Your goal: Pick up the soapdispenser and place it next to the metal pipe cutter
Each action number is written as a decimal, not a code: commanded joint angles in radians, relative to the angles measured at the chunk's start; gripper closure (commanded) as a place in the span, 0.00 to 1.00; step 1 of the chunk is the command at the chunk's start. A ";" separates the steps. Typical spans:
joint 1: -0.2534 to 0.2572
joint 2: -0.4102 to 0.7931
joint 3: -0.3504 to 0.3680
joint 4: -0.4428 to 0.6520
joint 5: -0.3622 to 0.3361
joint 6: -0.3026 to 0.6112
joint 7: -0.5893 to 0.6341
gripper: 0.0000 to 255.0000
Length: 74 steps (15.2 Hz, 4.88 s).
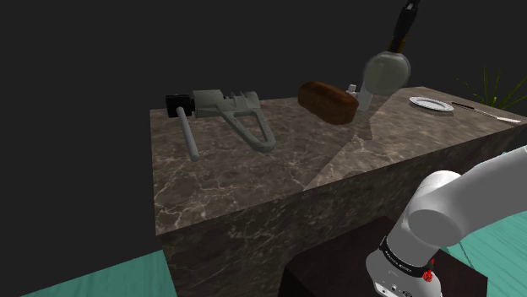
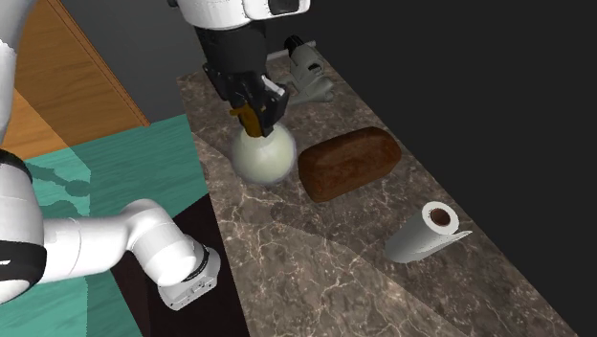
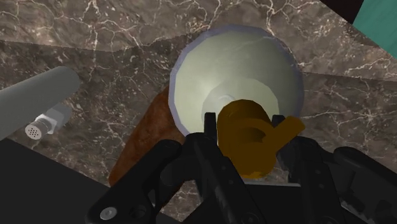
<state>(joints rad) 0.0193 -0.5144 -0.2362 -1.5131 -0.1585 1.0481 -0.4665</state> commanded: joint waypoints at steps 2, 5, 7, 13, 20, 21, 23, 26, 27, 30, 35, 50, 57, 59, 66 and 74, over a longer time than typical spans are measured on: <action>0.002 0.043 -0.006 0.093 0.003 -0.050 -0.013 1.00; 0.005 0.089 -0.013 0.188 0.007 -0.098 -0.025 1.00; 0.006 0.124 -0.020 0.258 0.010 -0.133 -0.035 1.00; 0.008 0.241 -0.049 0.483 0.025 -0.243 -0.073 1.00; 0.047 0.163 0.125 0.316 0.075 -0.170 0.178 1.00; 0.052 0.159 0.147 0.300 0.084 -0.161 0.210 1.00; 0.062 0.155 0.189 0.274 0.102 -0.141 0.272 1.00; 0.077 0.160 0.251 0.247 0.127 -0.113 0.362 1.00; 0.082 0.164 0.271 0.241 0.135 -0.103 0.391 1.00; 0.099 0.184 0.330 0.232 0.156 -0.075 0.477 1.00; 0.128 0.244 0.429 0.248 0.178 -0.032 0.615 1.00; 0.171 0.218 0.512 0.013 0.204 0.179 0.741 1.00; 0.174 0.155 0.504 -0.153 0.217 0.283 0.730 1.00; 0.175 0.139 0.502 -0.196 0.220 0.311 0.728 1.00; 0.180 0.094 0.500 -0.336 0.229 0.407 0.722 1.00; 0.183 0.076 0.501 -0.401 0.234 0.454 0.719 1.00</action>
<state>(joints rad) 0.2017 -0.4381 0.2644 -1.9134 0.0750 1.5013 0.2530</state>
